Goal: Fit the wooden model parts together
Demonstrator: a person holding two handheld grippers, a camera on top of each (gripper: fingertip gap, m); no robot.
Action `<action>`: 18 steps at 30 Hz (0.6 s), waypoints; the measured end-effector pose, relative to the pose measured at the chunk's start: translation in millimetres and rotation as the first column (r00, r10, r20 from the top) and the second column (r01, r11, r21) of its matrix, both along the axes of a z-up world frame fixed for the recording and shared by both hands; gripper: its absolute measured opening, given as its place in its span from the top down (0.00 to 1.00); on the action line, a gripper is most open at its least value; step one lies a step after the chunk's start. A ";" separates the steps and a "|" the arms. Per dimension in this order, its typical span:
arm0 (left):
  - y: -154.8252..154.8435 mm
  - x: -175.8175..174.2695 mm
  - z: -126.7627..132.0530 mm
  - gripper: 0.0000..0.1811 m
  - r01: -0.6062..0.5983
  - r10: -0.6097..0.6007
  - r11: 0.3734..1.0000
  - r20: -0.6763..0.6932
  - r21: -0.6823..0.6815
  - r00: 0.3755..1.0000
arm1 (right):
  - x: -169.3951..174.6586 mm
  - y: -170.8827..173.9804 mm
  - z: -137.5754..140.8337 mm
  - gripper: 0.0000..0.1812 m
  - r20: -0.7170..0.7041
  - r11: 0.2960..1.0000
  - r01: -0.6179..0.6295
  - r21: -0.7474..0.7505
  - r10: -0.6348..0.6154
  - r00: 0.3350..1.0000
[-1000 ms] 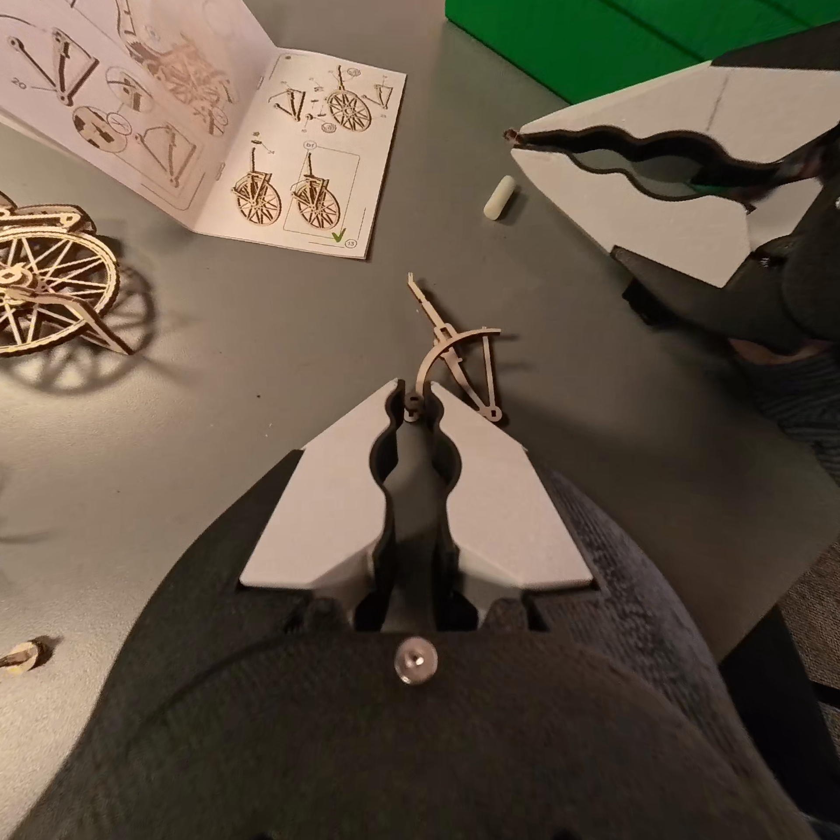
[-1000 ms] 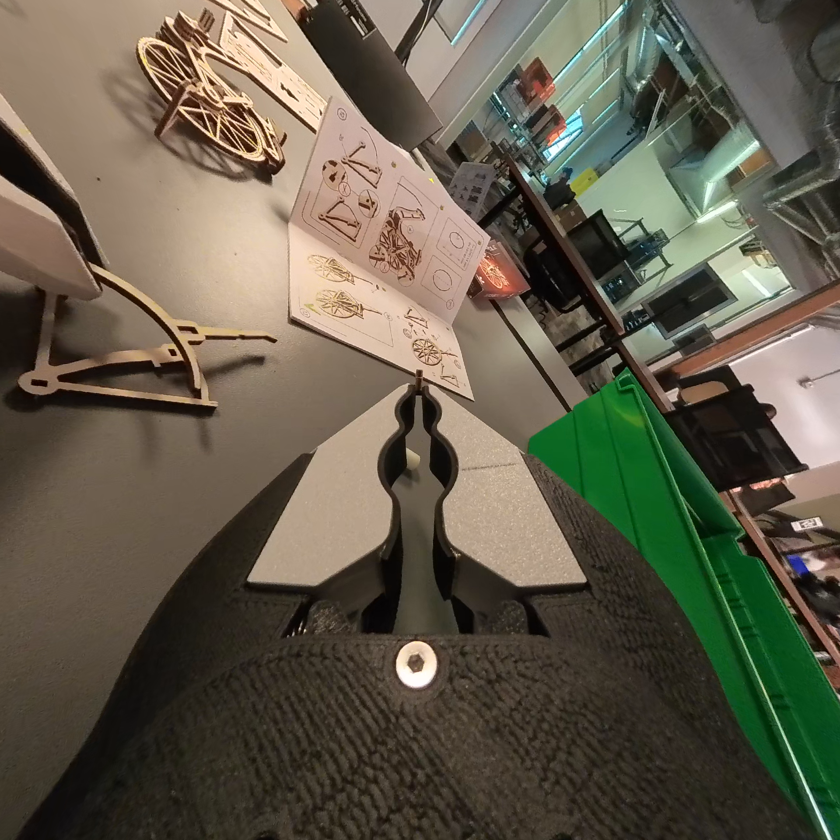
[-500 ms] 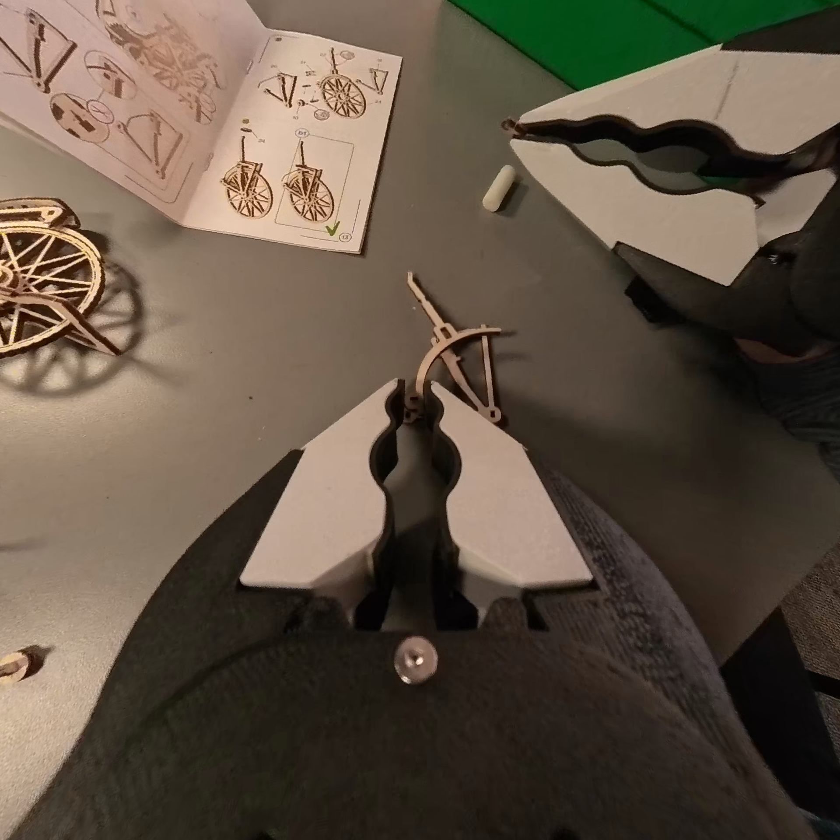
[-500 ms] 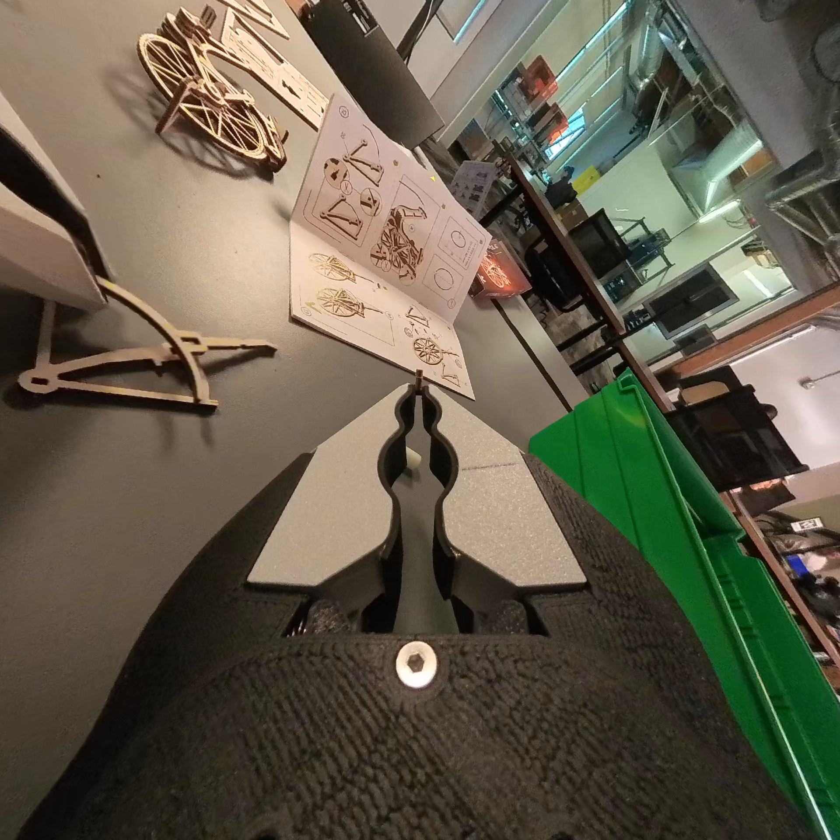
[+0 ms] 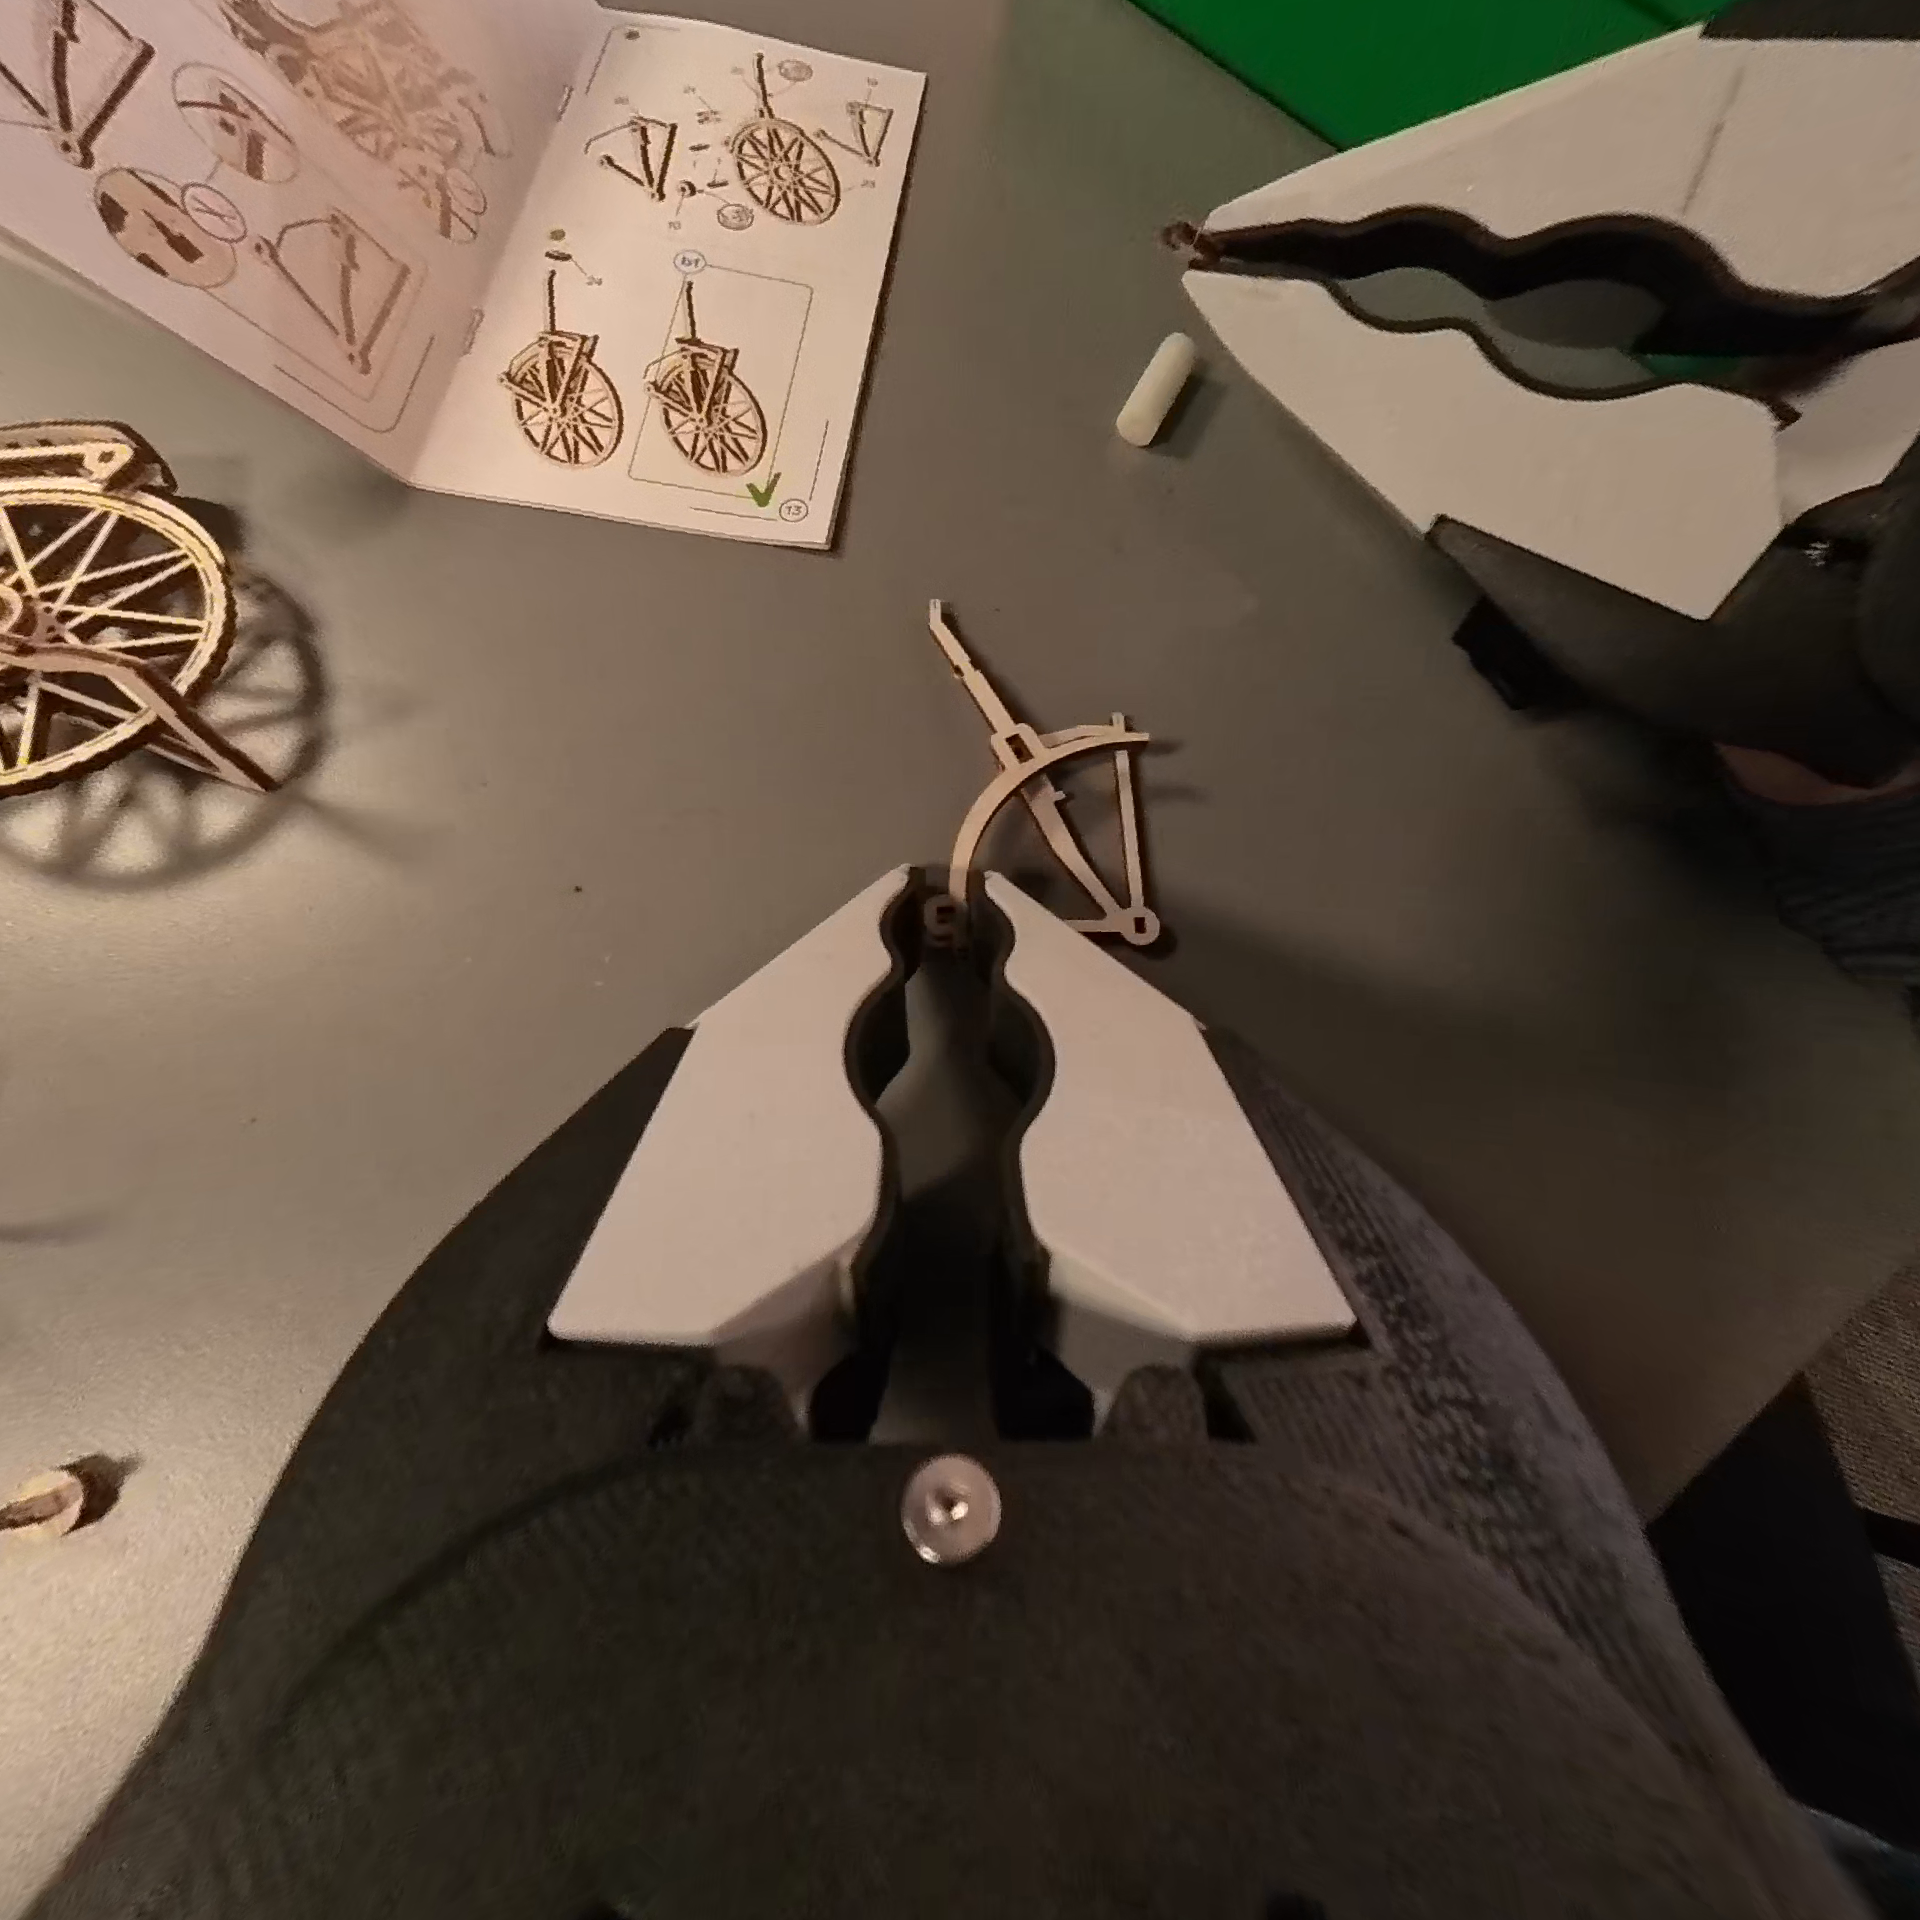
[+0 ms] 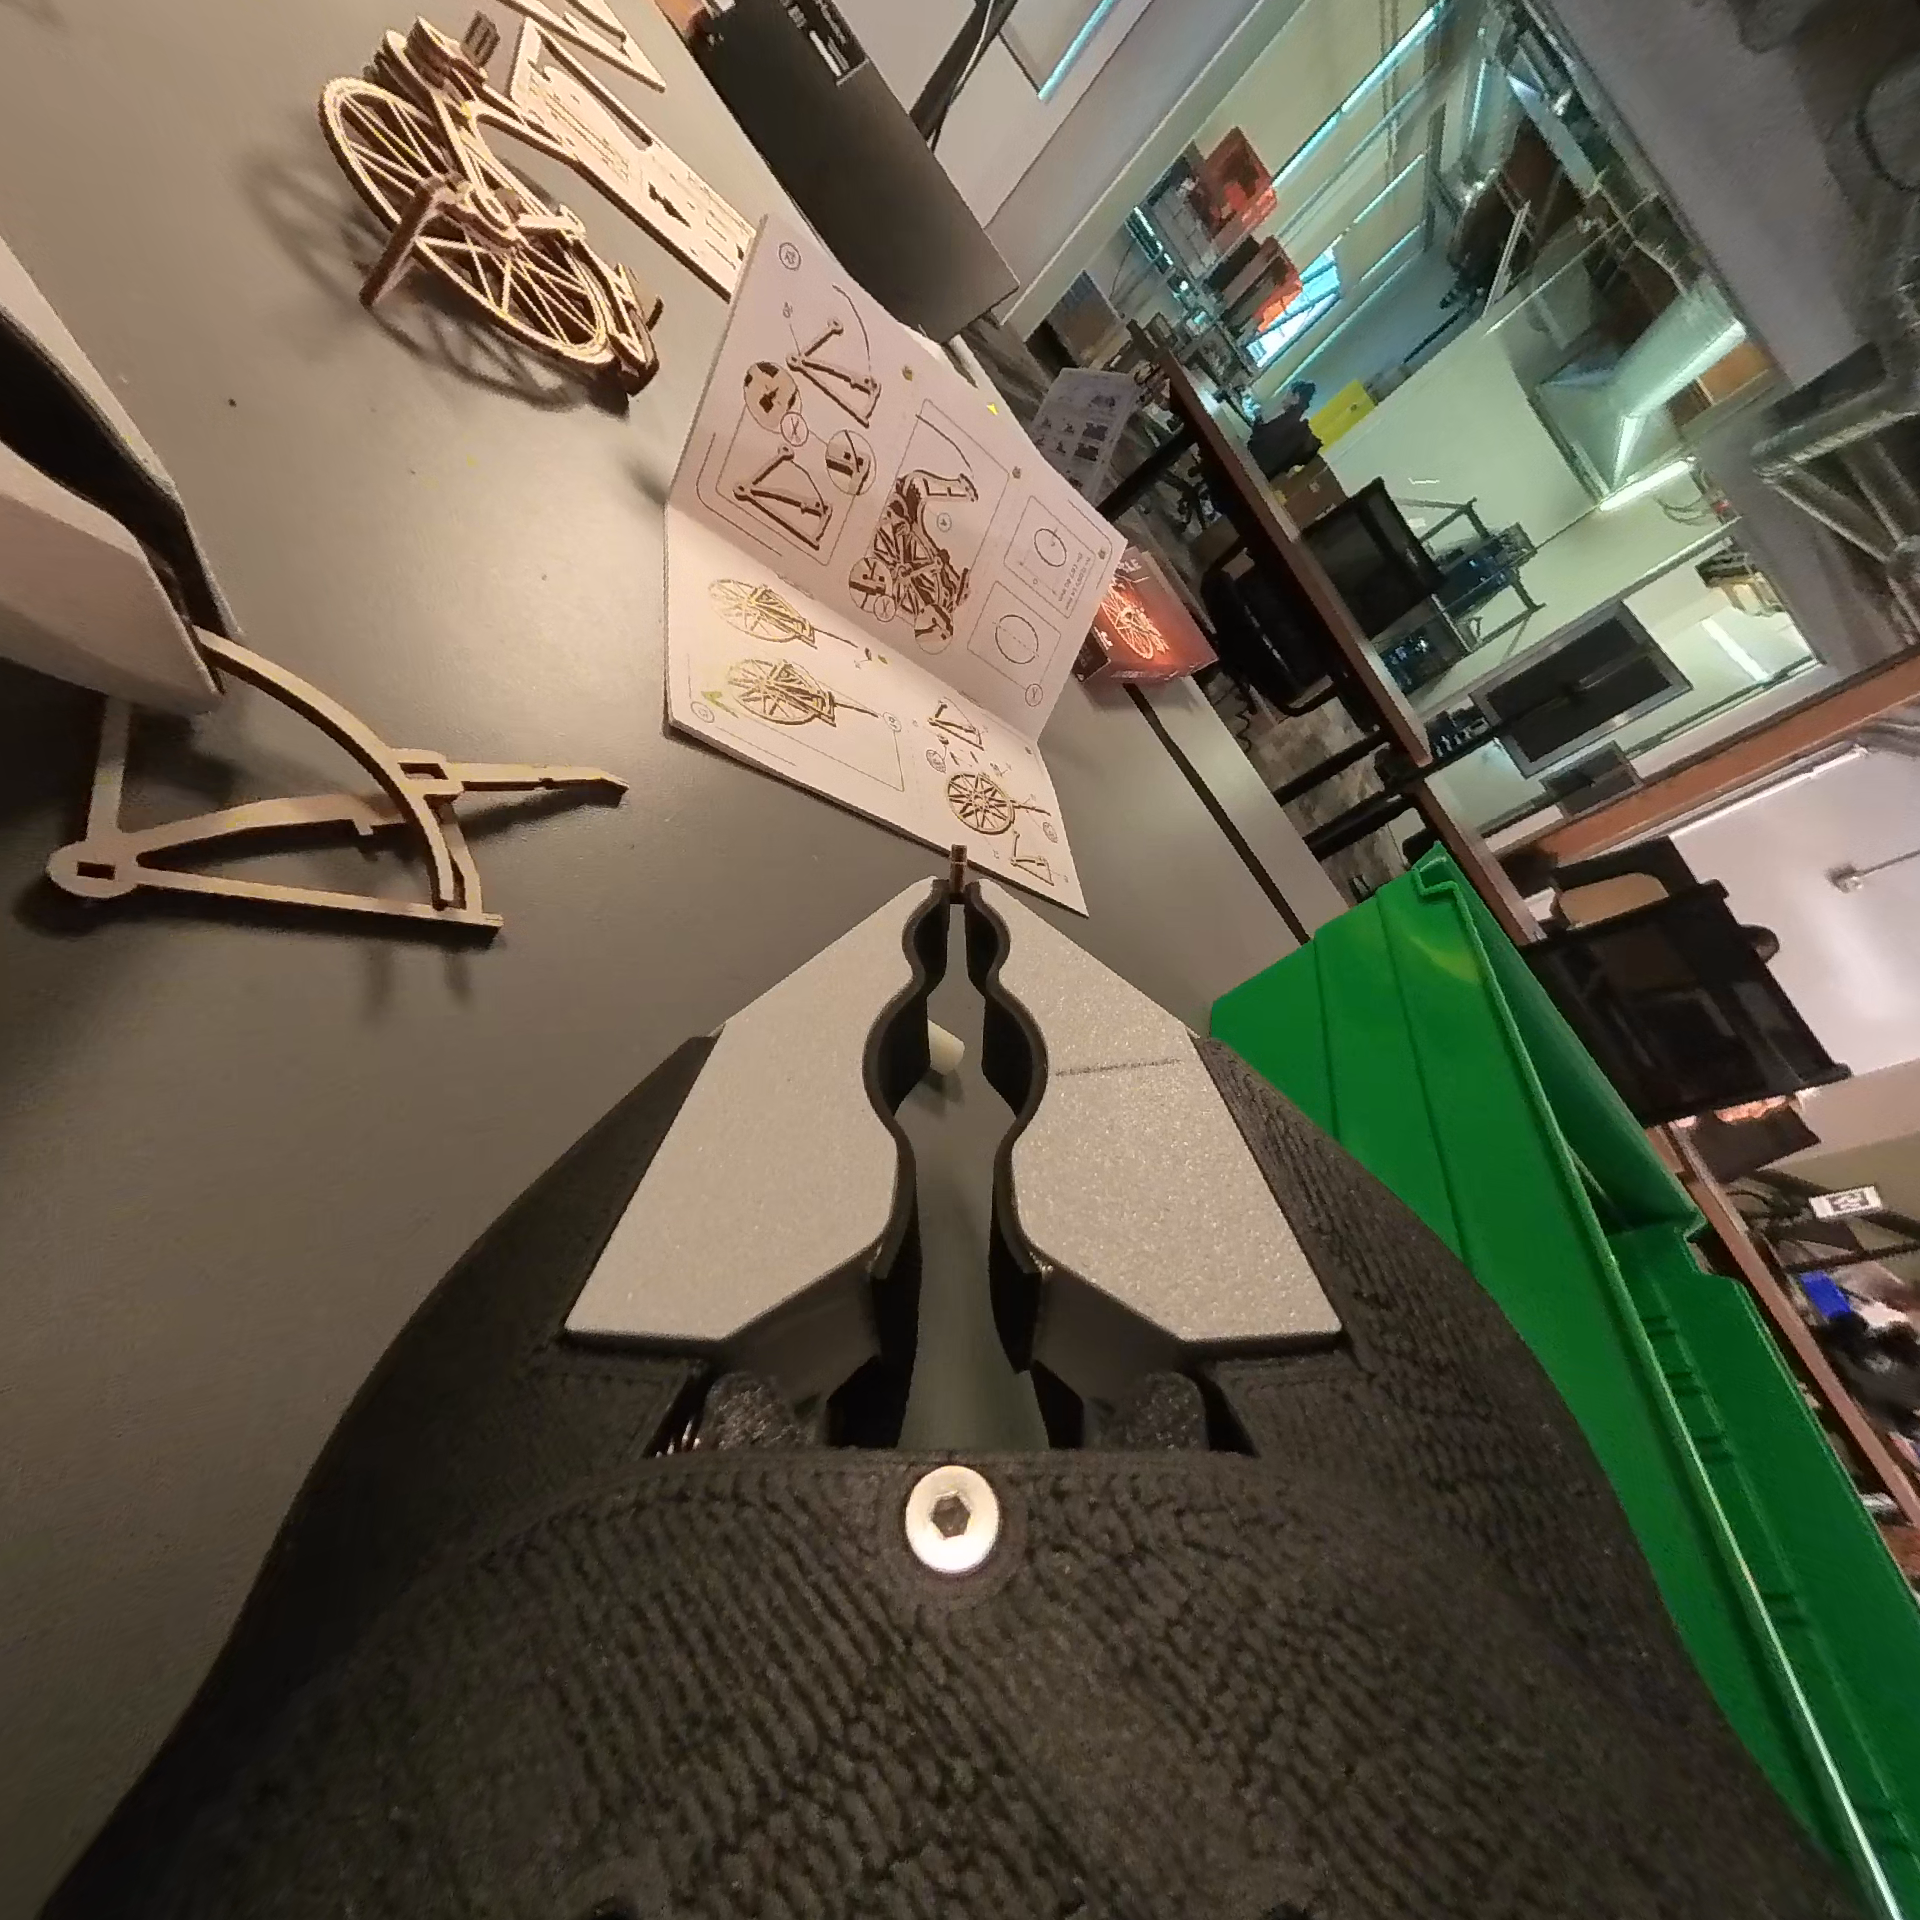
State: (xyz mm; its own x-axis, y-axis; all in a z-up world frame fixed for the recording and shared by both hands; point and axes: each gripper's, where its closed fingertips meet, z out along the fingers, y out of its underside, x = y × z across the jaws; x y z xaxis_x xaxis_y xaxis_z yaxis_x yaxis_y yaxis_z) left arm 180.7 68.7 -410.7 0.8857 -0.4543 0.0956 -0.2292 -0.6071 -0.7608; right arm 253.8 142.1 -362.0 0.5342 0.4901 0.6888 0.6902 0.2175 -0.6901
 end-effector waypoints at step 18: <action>-1.8 3.2 -0.3 0.92 0.066 -0.064 0.997 -0.059 0.027 0.996 | -0.5 -0.3 -1.1 1.00 0.007 1.000 -0.002 -0.002 0.002 1.000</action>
State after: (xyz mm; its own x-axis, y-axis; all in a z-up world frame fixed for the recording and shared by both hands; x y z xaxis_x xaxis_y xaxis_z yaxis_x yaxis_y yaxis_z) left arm 183.9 66.9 -411.0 0.8580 -0.5127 0.0312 -0.3113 -0.5674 -0.7623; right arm 253.3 141.8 -363.0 0.5286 0.4923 0.6916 0.6945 0.2177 -0.6858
